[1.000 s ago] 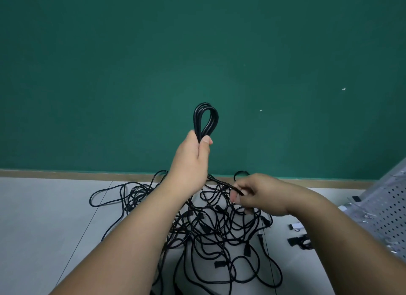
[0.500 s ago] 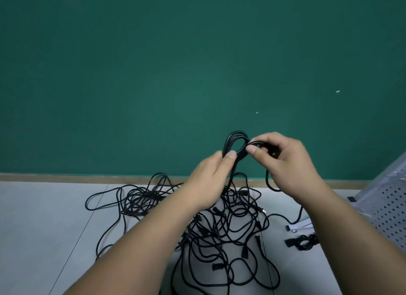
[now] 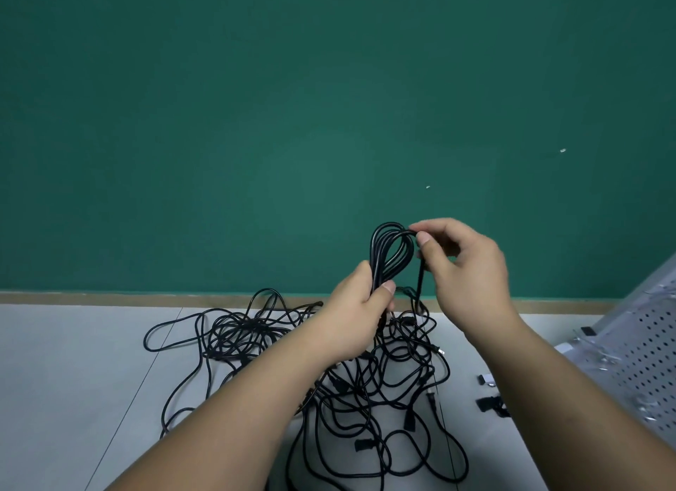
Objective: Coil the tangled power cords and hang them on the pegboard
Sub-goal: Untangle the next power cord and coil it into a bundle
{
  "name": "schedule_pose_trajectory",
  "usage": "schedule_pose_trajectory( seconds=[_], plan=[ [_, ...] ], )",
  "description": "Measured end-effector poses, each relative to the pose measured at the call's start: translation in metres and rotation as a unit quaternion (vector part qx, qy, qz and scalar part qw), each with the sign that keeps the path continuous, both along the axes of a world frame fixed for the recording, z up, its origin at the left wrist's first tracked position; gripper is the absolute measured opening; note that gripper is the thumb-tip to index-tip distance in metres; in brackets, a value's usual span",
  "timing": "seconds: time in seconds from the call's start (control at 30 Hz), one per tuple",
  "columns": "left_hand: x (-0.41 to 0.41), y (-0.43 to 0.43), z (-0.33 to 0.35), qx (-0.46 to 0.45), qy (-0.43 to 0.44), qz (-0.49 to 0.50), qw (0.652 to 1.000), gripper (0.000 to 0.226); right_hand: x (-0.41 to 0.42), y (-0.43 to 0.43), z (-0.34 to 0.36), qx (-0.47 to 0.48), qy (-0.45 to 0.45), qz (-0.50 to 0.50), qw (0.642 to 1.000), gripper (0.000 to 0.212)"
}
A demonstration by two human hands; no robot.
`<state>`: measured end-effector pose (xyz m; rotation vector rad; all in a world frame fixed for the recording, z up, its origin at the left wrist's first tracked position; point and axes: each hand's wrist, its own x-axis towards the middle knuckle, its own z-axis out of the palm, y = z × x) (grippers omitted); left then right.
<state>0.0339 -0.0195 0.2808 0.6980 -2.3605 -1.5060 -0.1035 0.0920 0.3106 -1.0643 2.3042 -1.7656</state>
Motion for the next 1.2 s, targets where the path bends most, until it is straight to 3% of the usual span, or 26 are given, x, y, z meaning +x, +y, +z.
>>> schedule_pose_trajectory(
  seconds=[0.13,0.47,0.6,0.7,0.93,1.1,1.2],
  plan=[
    [0.000,0.000,-0.001,-0.015,0.011,0.029,0.999,0.012,0.002,0.001,0.003,-0.028,-0.095,0.022,0.995,0.011],
    [-0.006,0.007,-0.009,-0.062,0.024,0.029,0.997,0.026,0.012,0.000,0.004,-0.056,-0.209,0.037,0.976,0.004],
    [-0.004,0.011,-0.005,0.036,0.054,-0.019,0.998,0.011,0.010,-0.002,0.001,-0.005,-0.092,0.017,0.996,0.017],
    [-0.006,0.015,-0.004,0.052,0.050,-0.021,0.997,0.019,0.011,-0.005,-0.001,0.057,0.014,0.037,0.998,0.034],
    [0.000,0.009,0.002,0.034,0.020,-0.045,0.998,0.021,-0.005,-0.001,0.002,0.179,0.063,0.094,0.977,0.030],
    [0.003,0.009,0.008,0.111,0.058,-0.040,0.991,0.013,-0.011,0.000,0.004,0.107,0.046,0.095,0.989,0.013],
    [0.003,0.006,0.009,0.043,0.036,-0.049,0.997,0.017,-0.009,-0.001,0.001,0.079,0.064,0.088,0.991,0.011]
  ],
)
